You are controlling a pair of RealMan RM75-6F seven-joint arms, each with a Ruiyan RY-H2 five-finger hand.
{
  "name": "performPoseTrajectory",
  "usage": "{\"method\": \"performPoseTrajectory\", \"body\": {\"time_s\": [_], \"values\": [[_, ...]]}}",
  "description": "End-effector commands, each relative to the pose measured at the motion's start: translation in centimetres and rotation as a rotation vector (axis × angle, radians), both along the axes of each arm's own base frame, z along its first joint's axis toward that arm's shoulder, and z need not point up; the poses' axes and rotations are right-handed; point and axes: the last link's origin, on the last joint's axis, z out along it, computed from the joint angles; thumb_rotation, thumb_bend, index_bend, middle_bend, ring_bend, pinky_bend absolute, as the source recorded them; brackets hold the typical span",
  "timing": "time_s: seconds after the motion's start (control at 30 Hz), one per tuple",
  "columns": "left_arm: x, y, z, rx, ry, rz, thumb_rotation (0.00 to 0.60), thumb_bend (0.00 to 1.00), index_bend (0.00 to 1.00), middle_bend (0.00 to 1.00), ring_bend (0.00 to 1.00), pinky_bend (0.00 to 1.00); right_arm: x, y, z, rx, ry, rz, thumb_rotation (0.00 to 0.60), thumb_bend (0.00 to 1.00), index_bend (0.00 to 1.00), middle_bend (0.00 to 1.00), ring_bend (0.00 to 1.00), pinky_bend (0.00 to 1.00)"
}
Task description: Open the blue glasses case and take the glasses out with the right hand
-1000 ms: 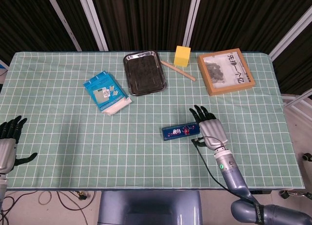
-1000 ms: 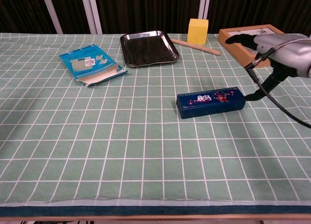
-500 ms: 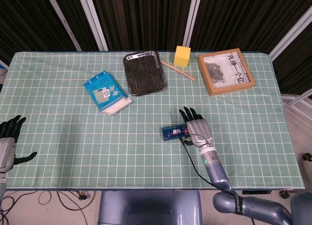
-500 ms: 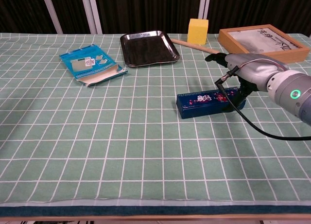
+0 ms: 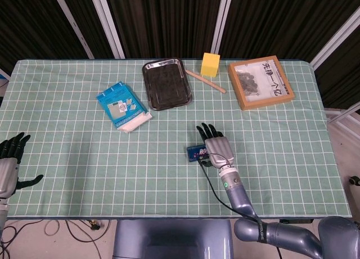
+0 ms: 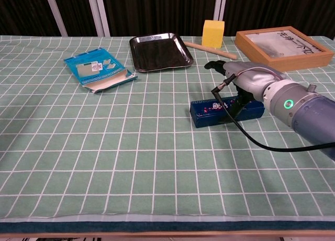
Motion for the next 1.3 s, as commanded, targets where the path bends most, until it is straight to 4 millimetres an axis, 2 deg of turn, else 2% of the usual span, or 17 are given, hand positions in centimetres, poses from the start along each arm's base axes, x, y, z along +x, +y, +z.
{"method": "performPoseTrajectory", "body": {"time_s": [0.03,0.63,1.0,1.2,1.3], "values": [[0.0,0.0,0.0,-0.001,-0.003,0.001,0.6,0.0,0.0,0.0,0.0,0.0,0.4,-0.2,-0.2,-0.004,-0.012,-0.004,0.6,0.1,0.0,0.0,0.0,0.24],[0.0,0.0,-0.1,-0.008,-0.015,0.006,0.6,0.0,0.0,0.0,0.0,0.0,1.6,-0.9,-1.1,-0.011,-0.036,-0.02,0.6,0.1,0.0,0.0,0.0,0.24],[0.0,0.0,0.0,-0.008,-0.017,0.007,0.6,0.0,0.0,0.0,0.0,0.0,1.6,-1.2,-1.0,-0.013,-0.05,-0.04,0.6,0.11,0.0,0.0,0.0,0.24],[0.0,-0.1,-0.1,-0.013,-0.019,0.008,0.6,0.0,0.0,0.0,0.0,0.0,1.6,-0.6,-0.3,0.003,-0.08,-0.06,0.6,0.2,0.0,0.0,0.0,0.24],[0.0,-0.1,-0.1,-0.016,-0.017,0.007,0.6,0.0,0.0,0.0,0.0,0.0,1.6,-0.2,0.1,0.02,-0.078,-0.079,0.6,0.25,0.08,0.0,0.0,0.24]]}}
